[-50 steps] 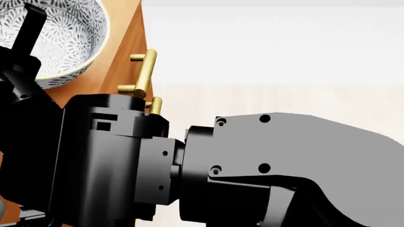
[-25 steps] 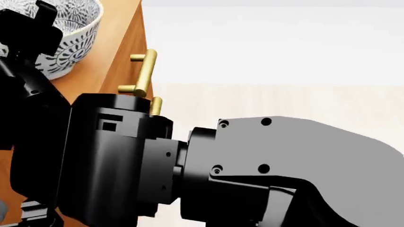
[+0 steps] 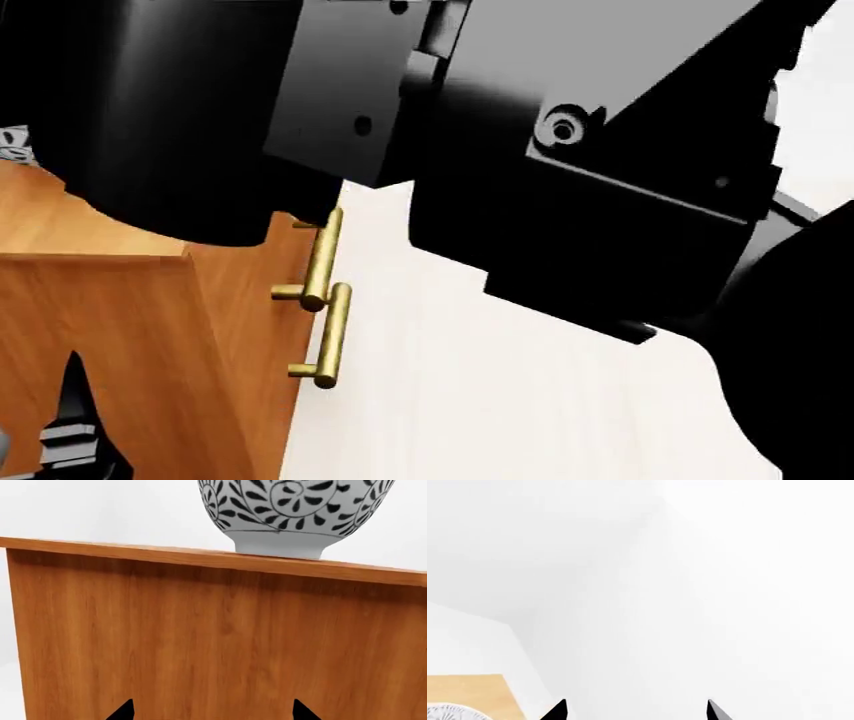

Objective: Close the top drawer of the cabinet and put the bowl on top of it.

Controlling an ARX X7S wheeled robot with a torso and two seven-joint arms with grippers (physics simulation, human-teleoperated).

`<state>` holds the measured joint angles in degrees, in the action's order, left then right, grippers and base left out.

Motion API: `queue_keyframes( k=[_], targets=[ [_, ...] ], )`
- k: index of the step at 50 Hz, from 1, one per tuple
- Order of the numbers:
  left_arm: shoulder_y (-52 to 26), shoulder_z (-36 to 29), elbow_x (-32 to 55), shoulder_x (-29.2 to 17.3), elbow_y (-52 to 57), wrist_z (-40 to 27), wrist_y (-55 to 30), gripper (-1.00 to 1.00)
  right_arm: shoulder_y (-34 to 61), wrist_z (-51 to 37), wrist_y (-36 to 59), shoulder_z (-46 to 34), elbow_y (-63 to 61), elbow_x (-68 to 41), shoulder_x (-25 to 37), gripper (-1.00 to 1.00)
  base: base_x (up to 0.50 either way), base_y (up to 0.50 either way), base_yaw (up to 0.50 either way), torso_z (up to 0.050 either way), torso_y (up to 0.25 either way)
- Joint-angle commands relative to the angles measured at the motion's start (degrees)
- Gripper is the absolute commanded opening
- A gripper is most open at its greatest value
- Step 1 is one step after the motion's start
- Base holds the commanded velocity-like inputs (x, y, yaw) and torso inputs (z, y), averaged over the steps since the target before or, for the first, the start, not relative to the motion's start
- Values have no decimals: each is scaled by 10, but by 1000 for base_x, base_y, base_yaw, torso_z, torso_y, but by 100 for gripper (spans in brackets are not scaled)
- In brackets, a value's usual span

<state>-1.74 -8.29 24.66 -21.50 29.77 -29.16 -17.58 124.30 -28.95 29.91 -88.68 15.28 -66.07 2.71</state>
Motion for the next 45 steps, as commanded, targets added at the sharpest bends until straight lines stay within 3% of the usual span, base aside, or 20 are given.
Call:
queue_keyframes(
  k=[1, 12, 29, 45],
  targets=[
    [6, -2, 0, -1, 11, -4, 1, 100, 102, 1, 48, 8, -17, 0, 88, 100, 0, 0, 0, 0, 0],
    [1, -2, 4, -4, 23, -9, -5, 100, 84, -16, 137, 18, -133, 38, 256, 100, 0, 0, 0, 0, 0],
    [7, -2, 3, -9, 34, -13, -2, 100, 30, -110, 175, 15, -336, 6, 511, 100, 0, 0, 0, 0, 0],
    [0, -19, -11, -7, 27, -15, -3, 100, -72, -156, 131, -23, -429, 20, 644, 100, 0, 0, 0, 0, 0]
  ],
)
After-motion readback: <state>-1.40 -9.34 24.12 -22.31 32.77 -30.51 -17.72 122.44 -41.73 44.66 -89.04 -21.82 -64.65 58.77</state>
